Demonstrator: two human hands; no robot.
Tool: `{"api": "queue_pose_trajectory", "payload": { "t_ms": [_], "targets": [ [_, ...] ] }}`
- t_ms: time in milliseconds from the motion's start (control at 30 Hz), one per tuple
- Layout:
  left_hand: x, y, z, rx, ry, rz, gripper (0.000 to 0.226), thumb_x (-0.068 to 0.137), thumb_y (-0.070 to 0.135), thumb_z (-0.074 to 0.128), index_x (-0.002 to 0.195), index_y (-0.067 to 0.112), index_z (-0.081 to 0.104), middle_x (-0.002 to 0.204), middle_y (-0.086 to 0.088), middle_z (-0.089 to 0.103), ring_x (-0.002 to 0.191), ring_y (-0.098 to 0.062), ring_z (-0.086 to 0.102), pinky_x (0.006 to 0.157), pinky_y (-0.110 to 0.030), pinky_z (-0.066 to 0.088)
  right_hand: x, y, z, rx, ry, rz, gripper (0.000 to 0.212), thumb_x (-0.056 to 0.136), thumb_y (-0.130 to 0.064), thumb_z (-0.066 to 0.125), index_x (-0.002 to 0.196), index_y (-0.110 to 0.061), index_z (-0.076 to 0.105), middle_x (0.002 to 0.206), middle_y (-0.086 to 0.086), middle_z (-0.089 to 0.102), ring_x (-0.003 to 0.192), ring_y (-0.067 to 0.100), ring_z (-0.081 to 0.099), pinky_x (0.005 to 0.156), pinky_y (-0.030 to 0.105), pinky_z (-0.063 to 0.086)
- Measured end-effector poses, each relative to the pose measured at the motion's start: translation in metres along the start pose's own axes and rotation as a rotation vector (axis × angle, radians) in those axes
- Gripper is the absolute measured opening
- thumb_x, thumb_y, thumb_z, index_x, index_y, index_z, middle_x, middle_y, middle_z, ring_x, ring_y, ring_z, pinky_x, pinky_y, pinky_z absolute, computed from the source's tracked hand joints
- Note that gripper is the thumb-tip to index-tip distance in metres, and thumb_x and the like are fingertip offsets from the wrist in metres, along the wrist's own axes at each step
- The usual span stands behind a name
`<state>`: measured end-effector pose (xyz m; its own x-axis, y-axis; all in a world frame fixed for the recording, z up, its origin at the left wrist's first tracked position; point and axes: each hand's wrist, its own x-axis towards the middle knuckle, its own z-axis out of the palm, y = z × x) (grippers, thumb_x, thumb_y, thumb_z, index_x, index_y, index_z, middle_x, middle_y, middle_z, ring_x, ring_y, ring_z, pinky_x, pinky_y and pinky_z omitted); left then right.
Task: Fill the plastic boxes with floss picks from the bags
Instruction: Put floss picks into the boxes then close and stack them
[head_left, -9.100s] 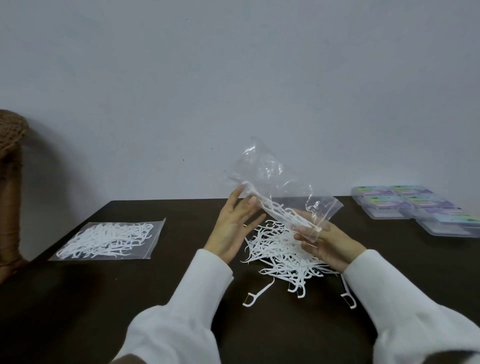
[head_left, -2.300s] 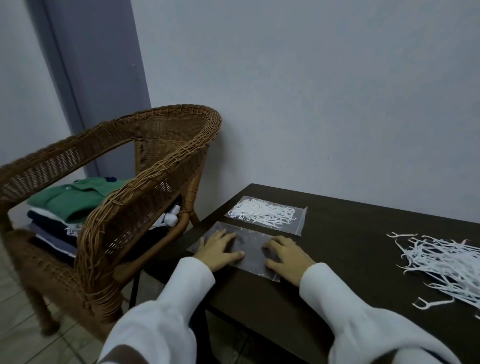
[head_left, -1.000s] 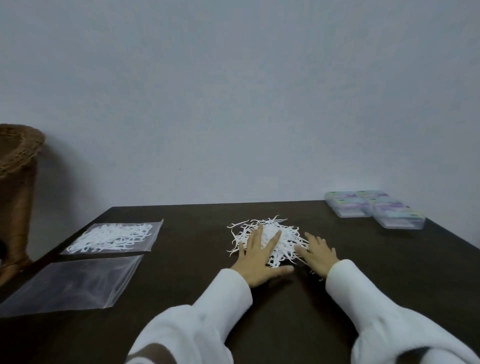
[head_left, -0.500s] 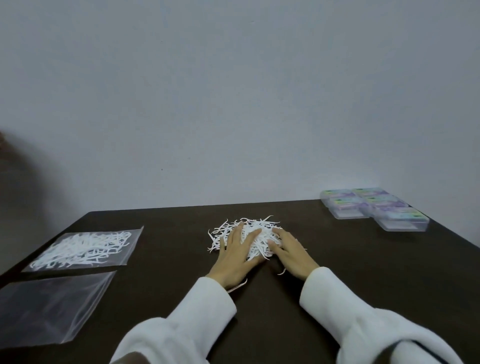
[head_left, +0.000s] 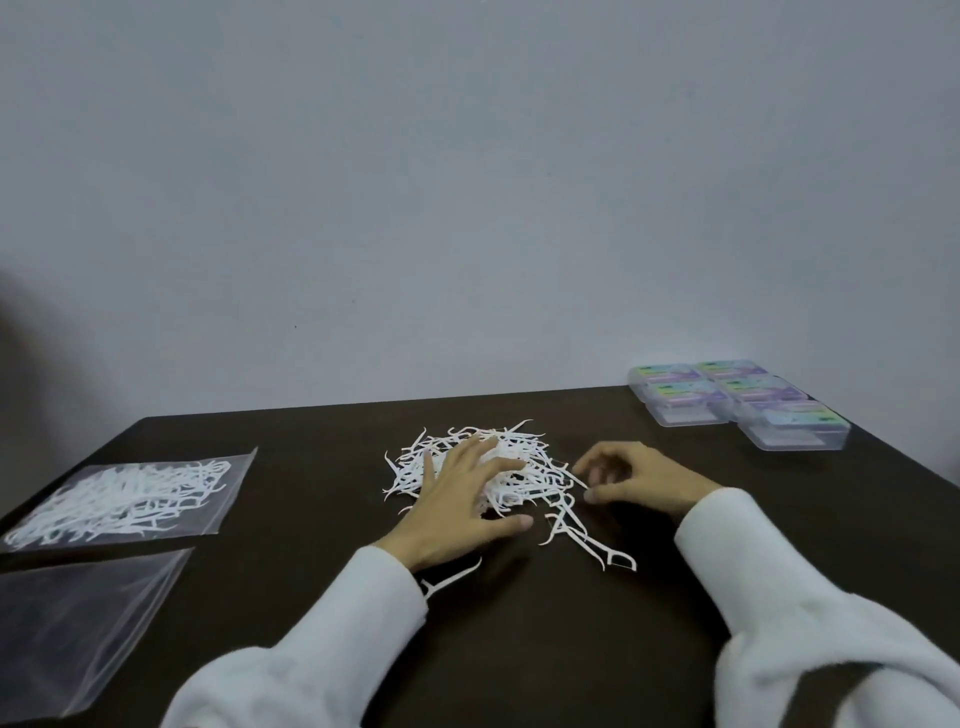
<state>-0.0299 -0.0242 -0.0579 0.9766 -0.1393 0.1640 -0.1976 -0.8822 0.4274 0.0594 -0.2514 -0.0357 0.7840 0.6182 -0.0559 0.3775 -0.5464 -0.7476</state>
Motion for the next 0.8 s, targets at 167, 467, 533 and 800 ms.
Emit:
{"api": "queue_pose_trajectory", "payload": {
  "t_ms": [167, 467, 533, 800],
  "targets": [
    [-0.015, -0.027, -0.024, 0.032, -0.067, -0.042, 0.118, 0.034, 0.089, 0.055, 0.140, 0.050, 0.019, 0.158, 0.012, -0.003, 0.139, 0.001, -0.020, 0.110, -0.051, -0.019, -0.007, -0.005, 0.003, -0.090, -0.311, 0.028, 0.023, 0.066, -0.028, 0.083, 0.078, -0.025, 0.064, 0.064, -0.008, 0.054, 0.058, 0.004, 0.046, 0.062, 0.017, 0.036],
    [-0.021, -0.049, -0.026, 0.125, 0.021, -0.100, 0.145, 0.024, 0.102, 0.036, 0.148, 0.038, -0.001, 0.158, 0.004, -0.008, 0.142, -0.010, -0.021, 0.108, -0.051, -0.020, 0.002, -0.020, 0.035, -0.048, -0.021, -0.166, 0.005, 0.078, -0.025, 0.075, 0.075, -0.022, 0.070, 0.065, -0.008, 0.062, 0.051, -0.003, 0.050, 0.059, 0.009, 0.040],
    [-0.016, -0.044, -0.024, 0.123, 0.078, -0.076, 0.140, 0.028, 0.102, 0.034, 0.148, 0.039, 0.003, 0.158, 0.003, -0.002, 0.143, -0.009, -0.016, 0.108, -0.050, -0.020, 0.000, -0.024, 0.032, 0.001, -0.018, -0.170, 0.005, 0.078, -0.025, 0.075, 0.079, -0.021, 0.071, 0.065, -0.008, 0.064, 0.051, -0.002, 0.053, 0.061, 0.011, 0.043],
    [0.000, -0.015, -0.014, 0.032, 0.123, -0.012, 0.115, 0.042, 0.090, 0.044, 0.144, 0.040, 0.024, 0.156, 0.006, 0.014, 0.143, -0.007, -0.003, 0.112, -0.051, -0.015, -0.009, -0.017, 0.018, -0.138, -0.121, -0.036, 0.013, 0.071, -0.027, 0.080, 0.065, -0.028, 0.069, 0.058, -0.013, 0.059, 0.054, -0.006, 0.050, 0.060, 0.010, 0.037]
  ]
}}
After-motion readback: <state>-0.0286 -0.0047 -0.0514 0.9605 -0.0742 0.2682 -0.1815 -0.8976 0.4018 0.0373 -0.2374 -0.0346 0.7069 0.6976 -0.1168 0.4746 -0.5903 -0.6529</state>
